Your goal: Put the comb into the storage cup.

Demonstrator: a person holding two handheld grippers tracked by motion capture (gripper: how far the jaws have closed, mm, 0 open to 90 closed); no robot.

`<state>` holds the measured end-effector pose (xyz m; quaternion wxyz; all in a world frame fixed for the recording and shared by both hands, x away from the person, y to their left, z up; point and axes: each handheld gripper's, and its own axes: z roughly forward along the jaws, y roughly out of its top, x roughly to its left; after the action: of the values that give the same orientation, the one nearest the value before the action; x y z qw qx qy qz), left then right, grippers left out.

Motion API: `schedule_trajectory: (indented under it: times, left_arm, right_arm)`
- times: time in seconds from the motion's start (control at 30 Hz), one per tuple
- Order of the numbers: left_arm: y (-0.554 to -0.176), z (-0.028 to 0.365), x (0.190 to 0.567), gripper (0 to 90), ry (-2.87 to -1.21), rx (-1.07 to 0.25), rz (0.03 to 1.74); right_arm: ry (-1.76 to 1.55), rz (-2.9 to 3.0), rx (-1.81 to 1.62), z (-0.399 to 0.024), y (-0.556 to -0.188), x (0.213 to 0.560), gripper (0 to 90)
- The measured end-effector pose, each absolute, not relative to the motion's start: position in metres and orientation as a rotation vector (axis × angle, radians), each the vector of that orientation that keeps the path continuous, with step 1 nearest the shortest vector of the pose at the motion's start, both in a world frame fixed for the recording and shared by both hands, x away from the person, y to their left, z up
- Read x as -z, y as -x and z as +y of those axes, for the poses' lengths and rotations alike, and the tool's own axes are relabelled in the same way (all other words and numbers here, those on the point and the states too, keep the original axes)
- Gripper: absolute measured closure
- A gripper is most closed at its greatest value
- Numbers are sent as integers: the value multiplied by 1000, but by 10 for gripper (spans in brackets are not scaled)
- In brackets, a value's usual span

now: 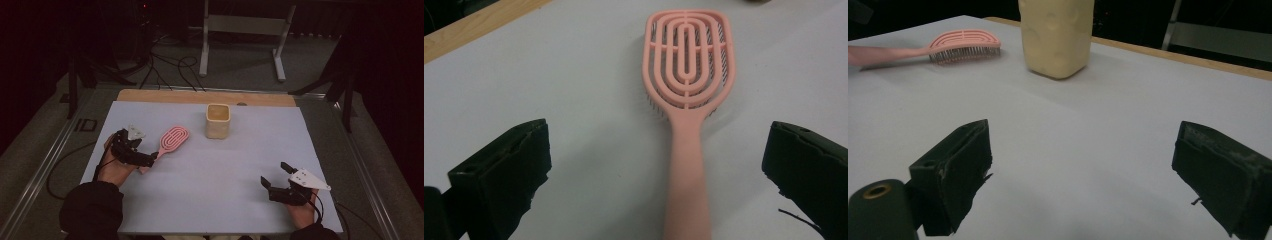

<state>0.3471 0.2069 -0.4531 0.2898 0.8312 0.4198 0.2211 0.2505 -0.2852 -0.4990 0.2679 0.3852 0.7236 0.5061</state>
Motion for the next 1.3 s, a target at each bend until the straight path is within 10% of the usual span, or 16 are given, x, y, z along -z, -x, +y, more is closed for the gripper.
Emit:
schedule_trajectory:
  times: [1.3]
  left_arm:
    - [-388,181,478,2,-2421,-529,1136]
  right_arm:
    - [-1043,1959,-1360,-285,-251,499,88]
